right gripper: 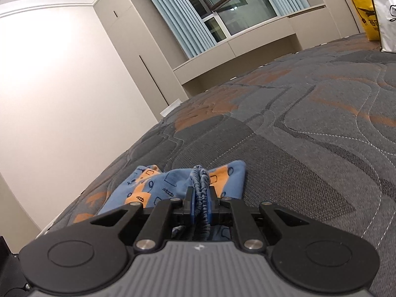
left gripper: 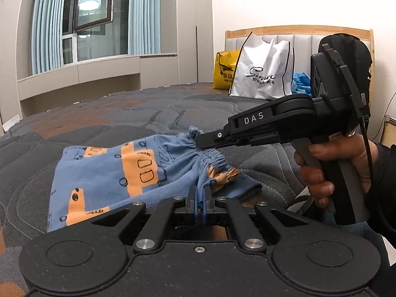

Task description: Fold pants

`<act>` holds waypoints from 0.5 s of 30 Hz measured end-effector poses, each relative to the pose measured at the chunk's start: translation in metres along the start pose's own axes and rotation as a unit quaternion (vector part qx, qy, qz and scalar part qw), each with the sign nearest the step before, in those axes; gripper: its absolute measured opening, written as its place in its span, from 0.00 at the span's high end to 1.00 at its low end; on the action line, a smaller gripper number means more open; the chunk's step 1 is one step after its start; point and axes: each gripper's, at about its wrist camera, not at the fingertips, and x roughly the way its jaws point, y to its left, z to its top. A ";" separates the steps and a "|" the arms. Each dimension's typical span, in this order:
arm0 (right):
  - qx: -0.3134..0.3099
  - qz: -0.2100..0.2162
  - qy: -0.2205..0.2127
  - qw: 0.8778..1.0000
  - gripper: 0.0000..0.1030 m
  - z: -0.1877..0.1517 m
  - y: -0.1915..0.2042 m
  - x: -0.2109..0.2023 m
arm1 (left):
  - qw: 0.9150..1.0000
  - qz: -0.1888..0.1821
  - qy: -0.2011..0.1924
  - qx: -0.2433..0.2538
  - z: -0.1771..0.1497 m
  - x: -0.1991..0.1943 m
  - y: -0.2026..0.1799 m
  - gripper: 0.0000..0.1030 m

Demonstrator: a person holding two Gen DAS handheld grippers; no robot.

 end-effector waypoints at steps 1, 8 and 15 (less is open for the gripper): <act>0.000 -0.002 0.000 1.000 0.90 -0.001 0.000 0.000 | 1.000 0.000 0.001 -0.001 -0.002 -0.002 -0.001 0.97; -0.002 -0.013 0.008 1.000 0.90 -0.005 0.000 0.001 | 1.000 -0.003 0.004 -0.007 -0.004 0.000 0.002 0.96; -0.028 -0.037 0.001 0.999 0.62 -0.008 0.007 -0.003 | 0.999 -0.003 -0.019 -0.051 0.005 -0.012 0.019 0.65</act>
